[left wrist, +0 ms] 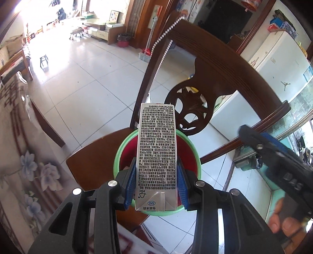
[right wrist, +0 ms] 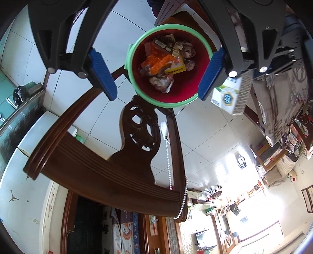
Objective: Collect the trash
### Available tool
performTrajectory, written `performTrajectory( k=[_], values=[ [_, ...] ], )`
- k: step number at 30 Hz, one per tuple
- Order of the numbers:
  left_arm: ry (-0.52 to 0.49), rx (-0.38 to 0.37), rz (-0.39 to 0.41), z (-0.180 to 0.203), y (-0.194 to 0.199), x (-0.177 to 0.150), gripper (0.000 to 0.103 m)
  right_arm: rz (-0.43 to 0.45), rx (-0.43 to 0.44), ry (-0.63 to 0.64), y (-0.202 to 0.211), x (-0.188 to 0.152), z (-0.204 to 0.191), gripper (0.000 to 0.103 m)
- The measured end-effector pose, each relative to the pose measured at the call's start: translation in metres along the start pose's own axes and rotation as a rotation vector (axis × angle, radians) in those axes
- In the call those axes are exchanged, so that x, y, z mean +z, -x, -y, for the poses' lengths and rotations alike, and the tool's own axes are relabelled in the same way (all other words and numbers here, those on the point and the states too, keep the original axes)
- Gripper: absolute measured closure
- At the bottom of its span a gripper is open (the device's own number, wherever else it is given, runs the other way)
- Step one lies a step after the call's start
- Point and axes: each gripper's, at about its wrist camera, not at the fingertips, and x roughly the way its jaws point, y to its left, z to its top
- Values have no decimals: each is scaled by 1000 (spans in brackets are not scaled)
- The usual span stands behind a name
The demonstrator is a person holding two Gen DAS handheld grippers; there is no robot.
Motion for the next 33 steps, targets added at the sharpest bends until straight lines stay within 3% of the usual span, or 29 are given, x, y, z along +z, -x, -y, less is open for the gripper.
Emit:
performTrajectory(
  k=[2, 3, 4, 5, 10, 20, 26, 33],
  values=[
    [6, -3, -20, 0, -13, 0, 68, 8, -10, -5, 3, 2, 4, 19],
    [10, -7, -29, -1, -18, 0, 62, 10, -14, -7, 4, 3, 5, 19],
    [11, -2, -37, -1, -21, 0, 45, 13, -18, -9, 6, 3, 7, 19],
    [9, 1, -35, -2, -21, -1, 37, 14, -20, -9, 7, 3, 8, 19],
    [-25, -7, 35, -6, 8, -7, 34, 20, -18, -17, 19, 0, 5, 19],
    [67, 84, 349, -58, 143, -45, 15, 86, 80, 63, 70, -15, -64, 10],
    [88, 181, 481, -95, 223, -77, 8, 135, 164, 118, 109, -31, -123, 5],
    [103, 327, 666, -128, 304, -124, 8, 280, 212, 172, 171, -57, -183, 5]
  ],
)
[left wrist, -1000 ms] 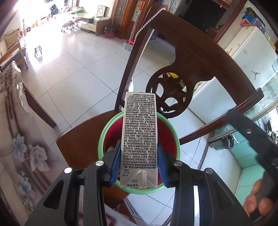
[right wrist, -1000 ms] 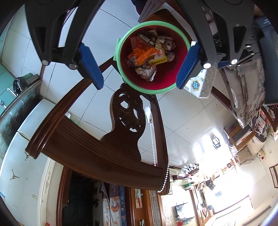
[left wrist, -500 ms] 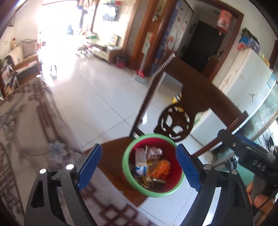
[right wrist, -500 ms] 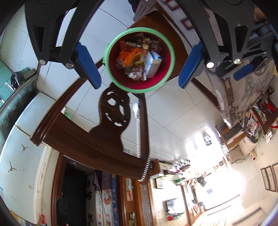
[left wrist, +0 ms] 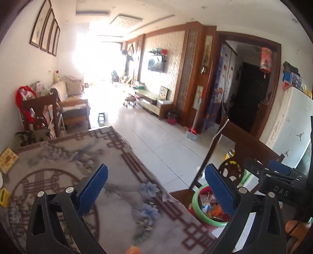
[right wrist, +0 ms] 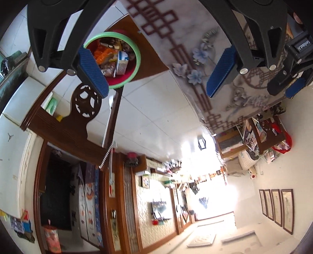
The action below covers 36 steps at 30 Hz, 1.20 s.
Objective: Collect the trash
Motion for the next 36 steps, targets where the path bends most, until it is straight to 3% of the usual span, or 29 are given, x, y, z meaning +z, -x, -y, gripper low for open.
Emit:
performTrajectory(
  k=[5, 7, 12, 14, 16, 22, 36],
  values=[
    [-81, 74, 134, -12, 46, 2, 8, 134, -24, 4, 42, -5, -28, 5],
    [-72, 42, 143, -17, 59, 1, 8, 171, -47, -11, 55, -7, -35, 5],
    [-60, 56, 124, -23, 74, -12, 8, 98, -105, -28, 57, -17, -50, 5],
    [-67, 63, 114, -28, 77, -16, 8, 124, -144, -27, 67, -31, -57, 5],
    [-62, 67, 102, -33, 80, -20, 8, 204, -177, -41, 82, -41, -60, 5],
    [-45, 61, 80, -43, 86, -27, 8, 167, -250, -32, 93, -45, -64, 5],
    [-42, 71, 60, -55, 90, -30, 8, 145, -268, -13, 100, -51, -84, 5]
  ],
)
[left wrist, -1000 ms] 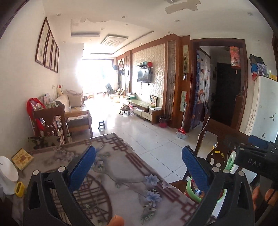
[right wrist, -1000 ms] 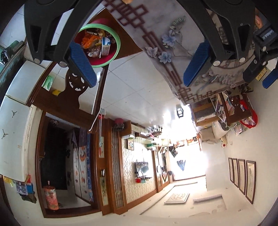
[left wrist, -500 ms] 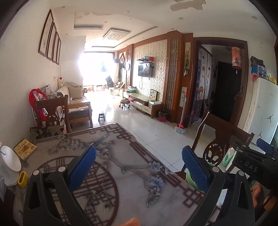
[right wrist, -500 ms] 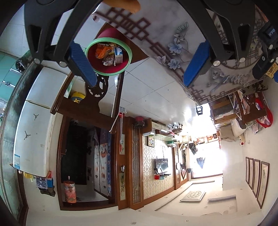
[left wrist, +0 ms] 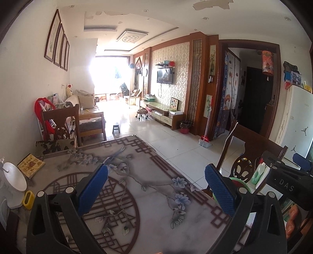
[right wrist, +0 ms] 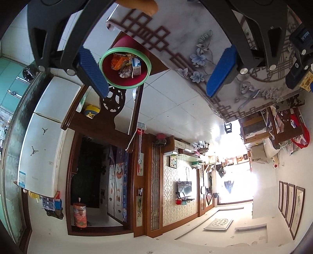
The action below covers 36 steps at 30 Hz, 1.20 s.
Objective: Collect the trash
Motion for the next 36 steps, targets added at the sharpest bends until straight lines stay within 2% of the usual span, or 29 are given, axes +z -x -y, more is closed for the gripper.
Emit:
performTrajectory(
  k=[19, 36],
  values=[
    [46, 65, -18, -30, -4, 5, 8, -17, 78, 42, -10, 7, -29, 5],
    [65, 87, -40, -40, -14, 5, 8, -29, 88, 51, -16, 7, -35, 5]
  ],
)
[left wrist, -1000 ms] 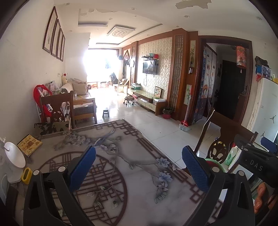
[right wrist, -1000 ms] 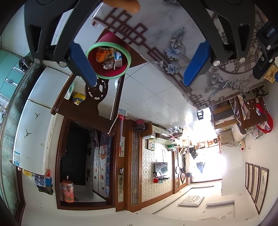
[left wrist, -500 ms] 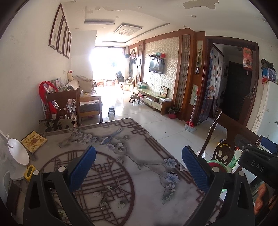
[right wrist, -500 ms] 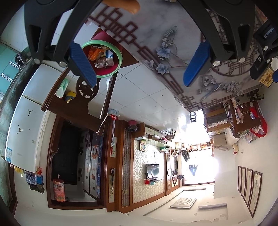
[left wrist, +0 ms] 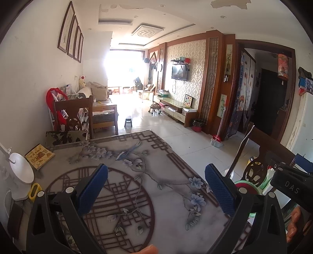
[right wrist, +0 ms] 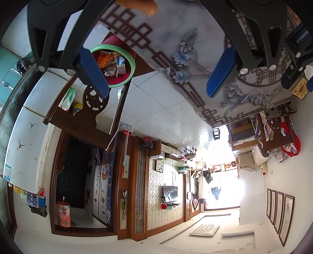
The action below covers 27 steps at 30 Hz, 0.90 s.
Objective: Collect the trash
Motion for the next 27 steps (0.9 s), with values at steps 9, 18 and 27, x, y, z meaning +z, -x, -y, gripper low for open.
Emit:
performTrajectory(
  k=[9, 18, 27],
  values=[
    [-7, 5, -3, -3, -3, 0, 8, -16, 6, 15, -10, -4, -8, 5],
    [-2, 10, -17, -6, -9, 0, 8, -34, 12, 26, -17, -4, -13, 5],
    [13, 23, -37, -13, -17, -1, 8, -57, 27, 43, -27, -5, -23, 5]
  ],
)
